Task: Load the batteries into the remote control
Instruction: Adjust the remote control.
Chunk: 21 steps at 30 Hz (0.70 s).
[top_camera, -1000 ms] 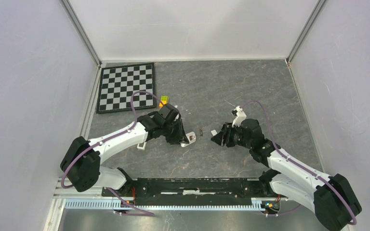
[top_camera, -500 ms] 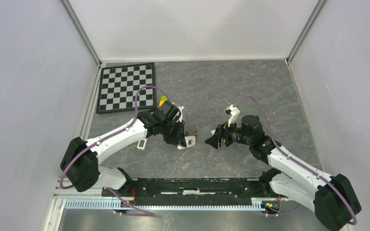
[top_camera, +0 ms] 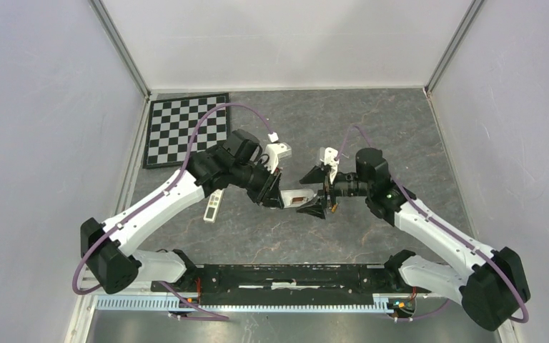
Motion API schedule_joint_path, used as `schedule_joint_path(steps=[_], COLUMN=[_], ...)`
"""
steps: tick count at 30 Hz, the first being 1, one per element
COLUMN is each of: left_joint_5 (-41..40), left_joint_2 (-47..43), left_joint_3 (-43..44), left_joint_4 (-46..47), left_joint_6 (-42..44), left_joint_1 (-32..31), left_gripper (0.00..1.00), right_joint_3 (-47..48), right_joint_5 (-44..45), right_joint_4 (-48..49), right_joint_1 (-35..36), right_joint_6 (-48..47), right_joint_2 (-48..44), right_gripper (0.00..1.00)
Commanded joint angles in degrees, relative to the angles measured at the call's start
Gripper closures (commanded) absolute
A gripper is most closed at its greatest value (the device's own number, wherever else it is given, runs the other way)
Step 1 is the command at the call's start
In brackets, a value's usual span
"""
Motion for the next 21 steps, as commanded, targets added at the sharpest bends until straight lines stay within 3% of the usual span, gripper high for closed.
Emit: schedule_joint_path(steps=[1,5,15,17,19,21], left_joint_5=[5.6,7.4,9.3,9.7,9.4,9.1], left_joint_2=[-2.0,-2.1,-3.3,-3.9,-4.6,-5.7], left_joint_3=[4.4,5.4,6.3,7.0,7.1,6.9], left_joint_4=[-5.3,-7.8,-9.8,-9.7,-8.5,-6.5], left_joint_6=[13.7,17.6,21.7,22.0,21.0,19.2], left_joint_1=[-0.3,-0.5,-0.5,-0.5,-0.5,-0.5], left_gripper=[0.98,0.98,0.98,0.88,0.67,0.39], right_joint_3=[7.4,8.1,9.2,9.4,8.9,7.9], right_joint_5=[-7.7,-10.8,-10.5,-10.1,-9.1,-8.6], right_joint_4=[-10.5,-13.4,-16.4,-14.4,-10.8,-6.1], right_joint_1=[0.5,2.4,7.5,7.7,7.7,7.8], right_joint_6=[-13.0,-15.0,-15.9,-13.6,-10.2,-6.3], right_joint_2=[4.2,5.8,7.4,7.6,6.9,5.5], right_gripper=[0.06,0.18,0.67,0.78,0.87,0.91])
